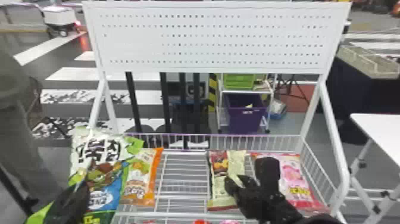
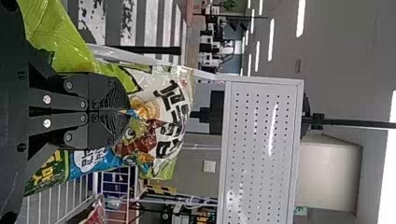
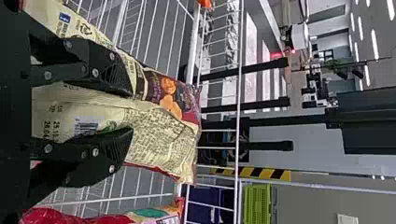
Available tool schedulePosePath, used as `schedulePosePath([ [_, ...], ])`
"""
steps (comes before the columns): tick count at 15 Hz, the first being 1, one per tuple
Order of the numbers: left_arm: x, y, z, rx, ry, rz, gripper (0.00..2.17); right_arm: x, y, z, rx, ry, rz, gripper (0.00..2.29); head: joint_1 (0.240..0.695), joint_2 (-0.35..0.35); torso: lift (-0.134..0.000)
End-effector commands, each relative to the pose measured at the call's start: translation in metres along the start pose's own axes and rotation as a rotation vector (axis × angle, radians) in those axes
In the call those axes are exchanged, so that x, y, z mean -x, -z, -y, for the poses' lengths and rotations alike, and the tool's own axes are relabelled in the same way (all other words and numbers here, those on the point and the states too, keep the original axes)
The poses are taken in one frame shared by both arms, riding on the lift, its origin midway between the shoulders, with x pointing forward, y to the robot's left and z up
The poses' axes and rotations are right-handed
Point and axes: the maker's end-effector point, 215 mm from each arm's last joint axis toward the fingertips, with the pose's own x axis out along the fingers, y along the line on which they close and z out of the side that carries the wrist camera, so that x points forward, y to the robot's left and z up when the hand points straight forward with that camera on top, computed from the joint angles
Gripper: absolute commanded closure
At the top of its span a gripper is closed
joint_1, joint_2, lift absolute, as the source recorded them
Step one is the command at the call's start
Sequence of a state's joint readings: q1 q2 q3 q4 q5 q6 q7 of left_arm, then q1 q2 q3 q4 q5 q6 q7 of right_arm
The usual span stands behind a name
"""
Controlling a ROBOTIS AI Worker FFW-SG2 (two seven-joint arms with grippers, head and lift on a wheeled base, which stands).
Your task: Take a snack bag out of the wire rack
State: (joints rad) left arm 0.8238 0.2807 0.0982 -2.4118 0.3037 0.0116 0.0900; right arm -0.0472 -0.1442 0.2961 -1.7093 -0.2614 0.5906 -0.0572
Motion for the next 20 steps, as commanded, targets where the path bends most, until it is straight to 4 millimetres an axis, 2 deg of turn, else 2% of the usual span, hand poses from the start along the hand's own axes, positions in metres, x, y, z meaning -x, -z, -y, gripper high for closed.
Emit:
schedulePosePath([
  [1, 0.0, -0.001, 0.0, -0.001, 0.001, 0.001, 2.11, 0.004, -0.007, -0.003, 0.003, -0.005, 0.013, 2.19, 0.499, 0.0, 0.0],
  [5, 0.001, 0.0, 0.001, -0.001, 0.004, -0.001, 2.11, 0.009, -0.006, -0.007, -0.006, -0.005, 0.022, 2.19, 0.499, 0.0, 0.0],
  [7, 0.001, 0.0, 0.001, -0.001, 0.004, -0.002, 2.11, 0.03, -0.031, -0.016, -0.006, -0.017, 0.09, 2.19, 0.499, 0.0, 0.0],
  [9, 0.002, 0.0, 0.002, 0.0, 0.005, -0.004, 2.11, 0.065, -0.063, -0.018, 0.0, -0.012, 0.172, 2.19, 0.499, 0.0, 0.0],
  [11, 0.003, -0.002, 0.003, 0.002, 0.006, 0.001, 2.11, 0.103, -0.08, -0.009, 0.03, 0.014, 0.228, 2.19, 0.499, 0.0, 0.0],
  [12, 0.003, -0.001, 0.006, 0.006, 0.011, 0.0, 2.11, 0.121, -0.08, 0.002, 0.047, 0.041, 0.241, 2.19, 0.499, 0.0, 0.0],
  [13, 0.003, -0.002, 0.007, 0.005, 0.013, 0.004, 2.11, 0.14, -0.068, 0.011, 0.041, 0.062, 0.235, 2.19, 0.499, 0.0, 0.0],
  [15, 0.003, -0.003, 0.008, 0.005, 0.014, 0.008, 2.11, 0.185, -0.073, 0.022, 0.011, 0.096, 0.338, 2.19, 0.499, 0.0, 0.0],
  [17, 0.002, -0.004, 0.006, 0.001, 0.011, 0.01, 2.11, 0.231, -0.068, 0.042, 0.001, 0.148, 0.413, 2.19, 0.499, 0.0, 0.0],
  [20, 0.0, -0.006, 0.006, 0.002, 0.01, 0.016, 2.11, 0.281, -0.067, 0.054, 0.009, 0.172, 0.477, 2.19, 0.499, 0.0, 0.0],
])
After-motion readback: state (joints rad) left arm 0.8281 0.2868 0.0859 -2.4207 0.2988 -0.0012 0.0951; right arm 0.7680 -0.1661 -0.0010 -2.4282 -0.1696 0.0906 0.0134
